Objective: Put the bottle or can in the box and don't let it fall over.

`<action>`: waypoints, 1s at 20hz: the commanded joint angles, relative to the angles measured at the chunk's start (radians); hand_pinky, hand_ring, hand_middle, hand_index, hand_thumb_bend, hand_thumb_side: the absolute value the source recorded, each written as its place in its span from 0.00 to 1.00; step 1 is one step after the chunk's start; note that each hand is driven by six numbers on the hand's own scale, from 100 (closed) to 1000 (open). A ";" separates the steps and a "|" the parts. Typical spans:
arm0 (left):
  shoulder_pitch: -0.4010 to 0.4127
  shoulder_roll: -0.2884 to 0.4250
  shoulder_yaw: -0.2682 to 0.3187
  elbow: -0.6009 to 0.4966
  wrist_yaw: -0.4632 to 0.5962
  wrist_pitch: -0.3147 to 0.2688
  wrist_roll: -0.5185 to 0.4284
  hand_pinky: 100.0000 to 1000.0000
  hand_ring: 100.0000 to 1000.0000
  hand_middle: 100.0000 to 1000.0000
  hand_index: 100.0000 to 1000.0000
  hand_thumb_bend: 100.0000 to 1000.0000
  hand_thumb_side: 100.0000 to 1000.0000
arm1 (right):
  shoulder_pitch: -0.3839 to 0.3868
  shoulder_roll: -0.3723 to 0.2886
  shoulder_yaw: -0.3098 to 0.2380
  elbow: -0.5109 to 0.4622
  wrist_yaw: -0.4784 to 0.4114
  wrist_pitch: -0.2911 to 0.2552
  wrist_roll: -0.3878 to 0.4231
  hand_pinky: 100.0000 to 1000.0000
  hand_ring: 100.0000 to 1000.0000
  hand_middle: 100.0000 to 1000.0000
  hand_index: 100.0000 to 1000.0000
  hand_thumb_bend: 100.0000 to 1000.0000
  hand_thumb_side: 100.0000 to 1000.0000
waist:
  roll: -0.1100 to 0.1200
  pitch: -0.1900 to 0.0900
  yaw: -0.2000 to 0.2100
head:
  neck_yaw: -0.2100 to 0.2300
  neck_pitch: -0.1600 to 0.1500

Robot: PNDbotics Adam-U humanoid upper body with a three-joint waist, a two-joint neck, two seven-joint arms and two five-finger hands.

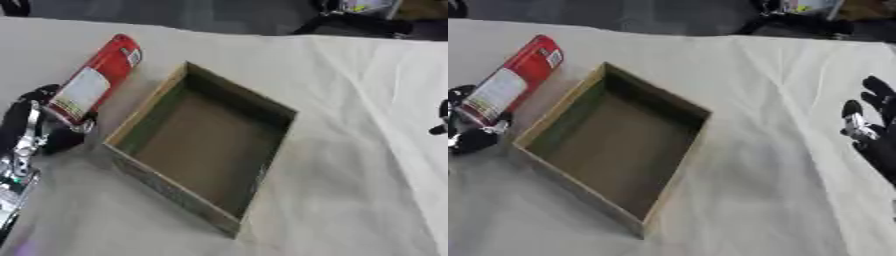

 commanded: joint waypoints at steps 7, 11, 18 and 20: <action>-0.034 0.027 0.023 -0.068 -0.057 -0.042 0.089 0.00 0.39 0.52 0.33 0.00 0.00 | 0.000 -0.018 -0.014 -0.022 -0.003 0.002 -0.001 0.53 1.00 0.98 1.00 0.00 0.60 | 0.000 -0.024 -0.003 | -0.005 -0.009; -0.039 0.031 0.024 -0.102 -0.046 -0.050 0.088 0.00 0.39 0.52 0.32 0.00 0.00 | 0.001 -0.019 -0.014 -0.023 -0.002 0.002 -0.001 0.53 1.00 0.98 1.00 0.00 0.60 | 0.002 -0.025 -0.004 | -0.007 -0.008; -0.041 0.067 -0.012 -0.270 0.005 -0.023 0.008 0.00 0.40 0.53 0.33 0.00 0.00 | 0.001 -0.021 -0.014 -0.025 -0.001 0.002 -0.001 0.53 1.00 0.98 1.00 0.00 0.60 | 0.007 -0.028 -0.004 | -0.012 -0.006; -0.037 0.074 -0.027 -0.327 0.021 -0.006 -0.018 0.00 0.40 0.53 0.33 0.00 0.00 | 0.001 -0.021 -0.015 -0.025 0.000 0.002 -0.001 0.53 1.00 0.98 1.00 0.00 0.60 | 0.009 -0.028 -0.005 | -0.013 -0.007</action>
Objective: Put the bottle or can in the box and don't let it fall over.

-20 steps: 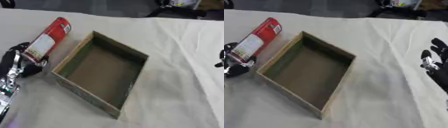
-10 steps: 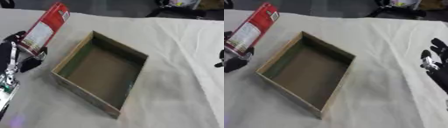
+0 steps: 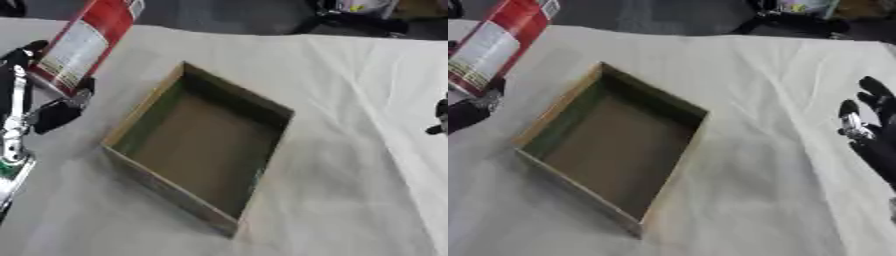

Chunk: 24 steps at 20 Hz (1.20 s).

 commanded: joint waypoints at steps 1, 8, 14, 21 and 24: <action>-0.014 0.042 -0.016 -0.108 0.027 0.023 -0.041 0.00 0.40 0.53 0.33 0.00 0.00 | -0.004 -0.022 -0.014 -0.023 0.000 0.001 -0.003 0.53 1.00 0.98 1.00 0.00 0.59 | 0.009 -0.028 -0.002 | -0.004 -0.007; -0.015 0.067 -0.055 -0.266 0.057 0.074 -0.127 0.00 0.41 0.53 0.33 0.00 0.00 | -0.004 -0.023 -0.015 -0.025 0.001 0.001 -0.004 0.53 1.00 0.98 1.00 0.00 0.59 | 0.014 -0.030 -0.002 | -0.007 -0.006; -0.012 0.079 -0.078 -0.326 0.078 0.109 -0.189 0.00 0.41 0.54 0.34 0.00 0.00 | -0.004 -0.024 -0.015 -0.027 0.001 0.001 -0.004 0.53 1.00 0.98 1.00 0.00 0.59 | 0.017 -0.032 -0.002 | -0.008 -0.006; -0.008 0.083 -0.122 -0.334 0.110 0.137 -0.261 0.00 0.42 0.55 0.34 0.00 0.00 | -0.006 -0.024 -0.015 -0.029 0.000 0.002 -0.004 0.52 1.00 0.98 1.00 0.00 0.59 | 0.020 -0.033 -0.004 | -0.008 -0.007; -0.011 0.086 -0.140 -0.331 0.116 0.146 -0.288 0.00 0.42 0.56 0.35 0.00 0.00 | -0.006 -0.025 -0.015 -0.030 -0.001 0.002 -0.004 0.52 1.00 0.98 1.00 0.00 0.59 | 0.021 -0.033 -0.005 | -0.008 -0.007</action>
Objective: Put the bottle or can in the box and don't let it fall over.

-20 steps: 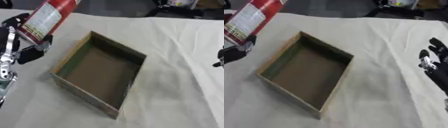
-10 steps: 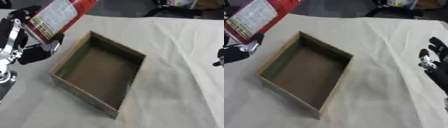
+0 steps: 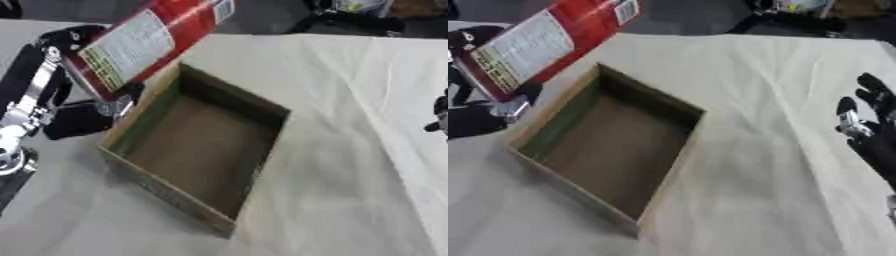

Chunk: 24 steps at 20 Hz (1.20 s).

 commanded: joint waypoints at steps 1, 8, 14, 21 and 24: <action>-0.015 0.029 -0.010 -0.015 0.007 0.009 -0.030 0.00 0.42 0.56 0.35 0.00 0.00 | -0.006 -0.025 -0.010 -0.021 -0.001 -0.001 -0.002 0.52 1.00 0.98 1.00 0.00 0.59 | 0.017 -0.033 -0.002 | 0.000 -0.007; -0.014 0.022 -0.039 0.007 0.002 0.027 -0.105 0.00 0.47 0.61 0.41 0.02 0.00 | -0.006 -0.025 -0.010 -0.023 -0.001 0.000 -0.002 0.52 1.00 0.98 1.00 0.00 0.59 | 0.019 -0.035 -0.005 | 0.000 -0.008; -0.019 0.019 -0.043 0.005 -0.060 0.016 -0.190 0.28 0.69 0.76 0.61 0.27 0.00 | -0.005 -0.024 -0.010 -0.024 -0.002 0.000 -0.003 0.52 1.00 0.98 1.00 0.00 0.59 | 0.021 -0.036 -0.006 | 0.000 -0.009; -0.017 0.021 -0.018 0.010 -0.239 -0.040 -0.286 0.74 0.92 0.89 0.82 0.45 0.69 | -0.003 -0.023 -0.011 -0.025 -0.002 0.001 -0.004 0.52 1.00 0.98 1.00 0.00 0.59 | 0.021 -0.038 -0.006 | -0.002 -0.009; -0.016 0.019 -0.010 0.012 -0.279 -0.046 -0.296 0.75 0.92 0.89 0.82 0.45 0.70 | -0.002 -0.023 -0.012 -0.026 -0.002 0.001 -0.005 0.52 1.00 0.98 1.00 0.00 0.59 | 0.020 -0.039 -0.005 | -0.003 -0.009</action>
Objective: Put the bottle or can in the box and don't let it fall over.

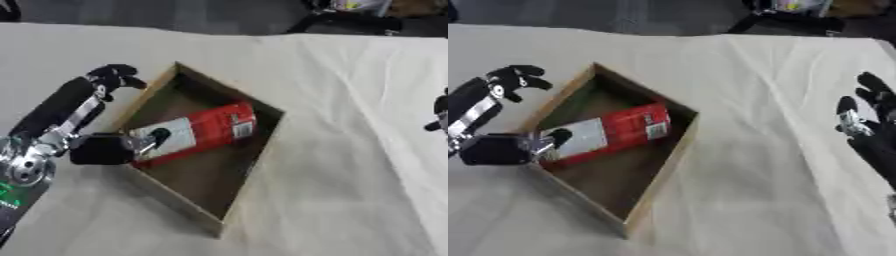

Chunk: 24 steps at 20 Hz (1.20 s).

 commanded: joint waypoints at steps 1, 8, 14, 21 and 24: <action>-0.014 0.018 0.022 -0.007 -0.042 -0.008 -0.012 0.75 0.92 0.89 0.82 0.44 0.70 | -0.003 -0.023 -0.012 -0.021 -0.003 0.000 -0.004 0.52 1.00 0.98 1.00 0.00 0.59 | 0.013 -0.037 0.000 | -0.002 -0.009; -0.009 0.004 0.070 -0.049 -0.001 0.010 0.072 0.66 0.91 0.93 0.79 0.00 0.76 | 0.000 -0.024 -0.014 -0.025 -0.003 -0.002 -0.006 0.52 1.00 0.98 1.00 0.00 0.58 | 0.013 -0.047 0.005 | -0.018 -0.006; 0.013 -0.008 0.225 -0.095 0.109 -0.034 0.278 0.45 0.80 0.93 0.74 0.00 0.64 | 0.001 -0.034 -0.019 -0.038 -0.004 -0.006 -0.013 0.52 1.00 0.97 1.00 0.00 0.56 | 0.016 -0.064 0.015 | -0.059 0.003; 0.142 -0.010 0.364 -0.096 0.280 -0.051 0.517 0.46 0.83 0.96 0.74 0.00 0.65 | 0.004 -0.042 -0.022 -0.043 -0.008 -0.005 -0.020 0.52 1.00 0.98 1.00 0.00 0.56 | 0.024 -0.086 0.028 | -0.075 0.018; 0.207 -0.027 0.400 -0.096 0.326 -0.051 0.585 0.44 0.82 0.97 0.74 0.01 0.62 | 0.005 -0.043 -0.023 -0.044 -0.012 -0.005 -0.022 0.53 1.00 0.98 1.00 0.00 0.56 | 0.024 -0.096 0.031 | -0.077 0.027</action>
